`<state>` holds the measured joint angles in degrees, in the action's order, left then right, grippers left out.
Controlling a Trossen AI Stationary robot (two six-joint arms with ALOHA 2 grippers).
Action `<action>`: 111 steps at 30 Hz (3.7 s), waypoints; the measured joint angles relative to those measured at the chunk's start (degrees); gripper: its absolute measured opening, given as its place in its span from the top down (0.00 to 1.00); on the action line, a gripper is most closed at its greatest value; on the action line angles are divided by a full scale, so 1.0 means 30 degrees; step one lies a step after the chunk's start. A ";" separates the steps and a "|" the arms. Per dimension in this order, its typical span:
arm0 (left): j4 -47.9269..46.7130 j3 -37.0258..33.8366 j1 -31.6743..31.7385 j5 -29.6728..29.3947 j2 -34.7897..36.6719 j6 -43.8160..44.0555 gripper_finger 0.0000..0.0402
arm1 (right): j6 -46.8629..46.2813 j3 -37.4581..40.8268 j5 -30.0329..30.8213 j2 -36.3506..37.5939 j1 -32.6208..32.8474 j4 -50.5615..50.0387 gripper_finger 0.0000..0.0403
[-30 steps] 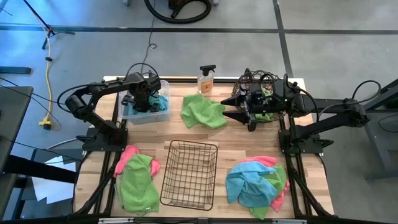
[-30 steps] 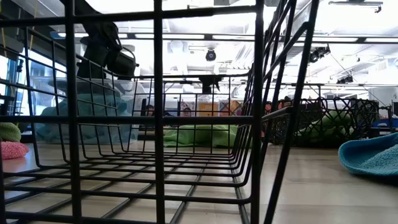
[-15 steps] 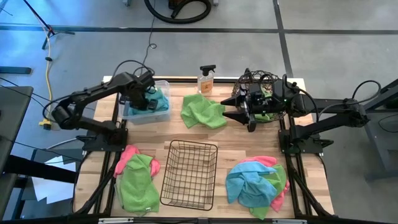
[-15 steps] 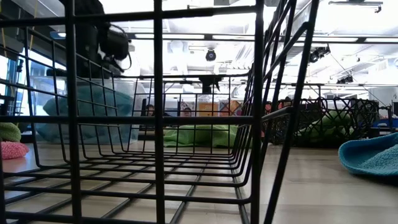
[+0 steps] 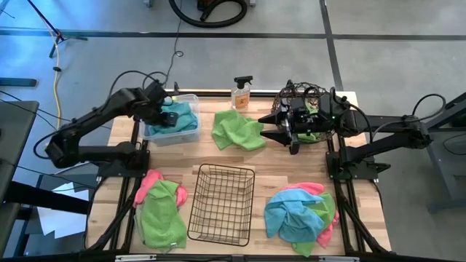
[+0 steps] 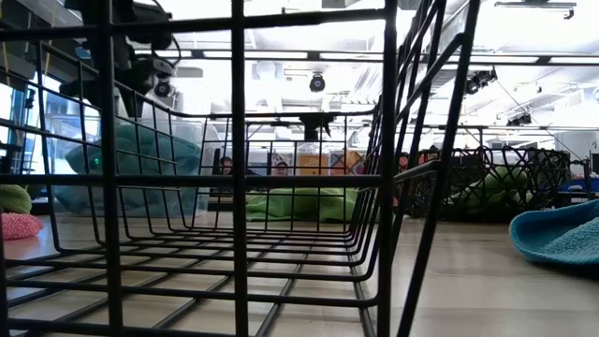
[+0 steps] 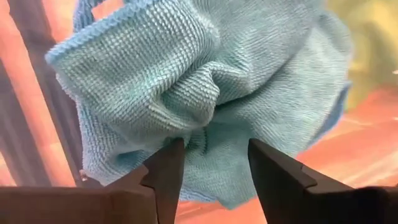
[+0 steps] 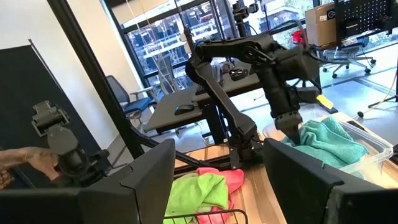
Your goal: Sort microfiber towel by color & place in baskets
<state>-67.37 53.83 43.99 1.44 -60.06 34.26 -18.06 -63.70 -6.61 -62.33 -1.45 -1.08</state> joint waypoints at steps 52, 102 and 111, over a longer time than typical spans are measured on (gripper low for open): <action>2.7199 0.0028 -1.4676 -0.0861 0.2919 -0.6025 0.56 | -0.0332 0.0000 0.1268 0.0940 -0.0255 0.1996 0.40; 2.4899 0.0006 -1.4673 -0.2282 0.2859 -0.5457 0.56 | -1.5486 0.0007 0.1162 -0.8987 1.3623 -1.7739 0.40; 2.4899 0.0006 -1.4673 -0.2275 0.2859 -0.5457 0.56 | -1.4876 0.0007 -0.0322 -1.0875 1.3959 -1.6840 0.40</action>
<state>7.33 53.84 -0.03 -5.39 -51.48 17.89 -62.69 -63.68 -7.58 -94.95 40.42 -51.60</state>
